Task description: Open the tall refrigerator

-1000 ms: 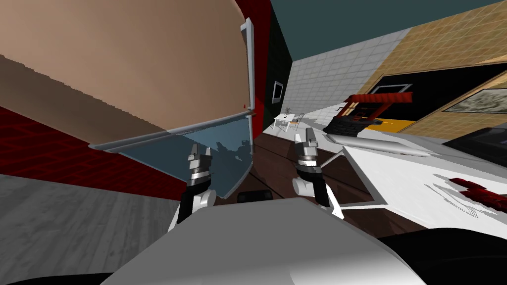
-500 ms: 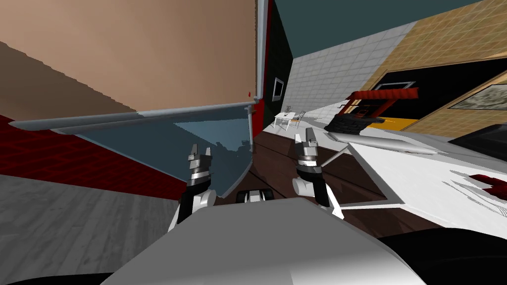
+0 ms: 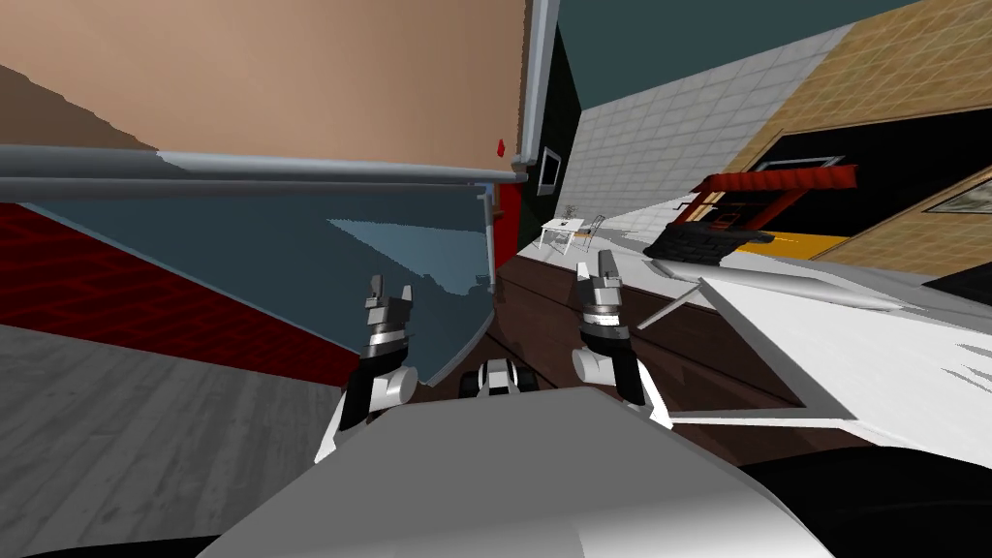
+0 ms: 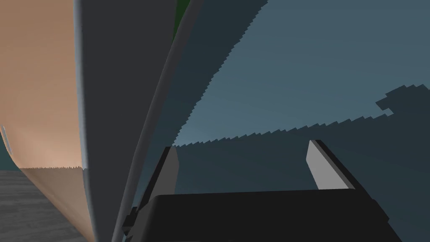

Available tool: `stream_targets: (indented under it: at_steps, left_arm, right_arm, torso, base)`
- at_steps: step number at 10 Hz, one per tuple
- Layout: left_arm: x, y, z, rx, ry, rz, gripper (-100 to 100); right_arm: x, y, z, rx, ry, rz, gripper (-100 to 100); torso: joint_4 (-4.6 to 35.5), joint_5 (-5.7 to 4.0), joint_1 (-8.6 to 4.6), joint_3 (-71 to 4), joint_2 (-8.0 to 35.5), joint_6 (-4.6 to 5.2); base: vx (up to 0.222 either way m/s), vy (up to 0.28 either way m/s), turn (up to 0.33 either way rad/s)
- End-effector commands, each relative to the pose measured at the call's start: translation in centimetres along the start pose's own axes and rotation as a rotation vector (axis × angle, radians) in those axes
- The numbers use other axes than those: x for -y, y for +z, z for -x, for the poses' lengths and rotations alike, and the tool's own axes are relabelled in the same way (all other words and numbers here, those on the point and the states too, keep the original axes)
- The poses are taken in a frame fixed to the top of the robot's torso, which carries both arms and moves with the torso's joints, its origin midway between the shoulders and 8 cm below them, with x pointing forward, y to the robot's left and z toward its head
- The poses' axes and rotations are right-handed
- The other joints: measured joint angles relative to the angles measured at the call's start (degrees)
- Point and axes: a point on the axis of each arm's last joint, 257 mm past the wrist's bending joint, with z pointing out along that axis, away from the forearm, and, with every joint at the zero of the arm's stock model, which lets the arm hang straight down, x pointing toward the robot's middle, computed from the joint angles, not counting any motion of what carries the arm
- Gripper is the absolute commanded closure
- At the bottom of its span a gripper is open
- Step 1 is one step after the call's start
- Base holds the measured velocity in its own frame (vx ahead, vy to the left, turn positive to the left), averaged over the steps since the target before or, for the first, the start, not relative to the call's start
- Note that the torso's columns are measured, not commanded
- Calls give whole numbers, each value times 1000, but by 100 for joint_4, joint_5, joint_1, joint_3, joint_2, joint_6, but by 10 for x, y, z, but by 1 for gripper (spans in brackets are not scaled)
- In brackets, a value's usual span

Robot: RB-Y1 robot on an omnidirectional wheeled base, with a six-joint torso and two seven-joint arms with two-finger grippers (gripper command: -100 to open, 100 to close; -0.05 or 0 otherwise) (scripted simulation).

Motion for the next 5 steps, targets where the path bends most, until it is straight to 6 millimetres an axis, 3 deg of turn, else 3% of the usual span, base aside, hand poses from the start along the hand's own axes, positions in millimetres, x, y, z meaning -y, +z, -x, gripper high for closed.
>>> stream_targets:
  at_steps: [1,5]
  left_arm:
    - [10,18,8,-9,37,-6,-100]
    - [26,44,24,6,80,-20,-100]
  right_arm:
    - [0,0,0,0,0,0,0]
    - [0,0,0,0,0,0,0]
  torso:
    - [6,3,8,-3,7,-1]
    - [13,10,32,8,28,1]
  base:
    - [91,-170,148]
    - [72,-138,117]
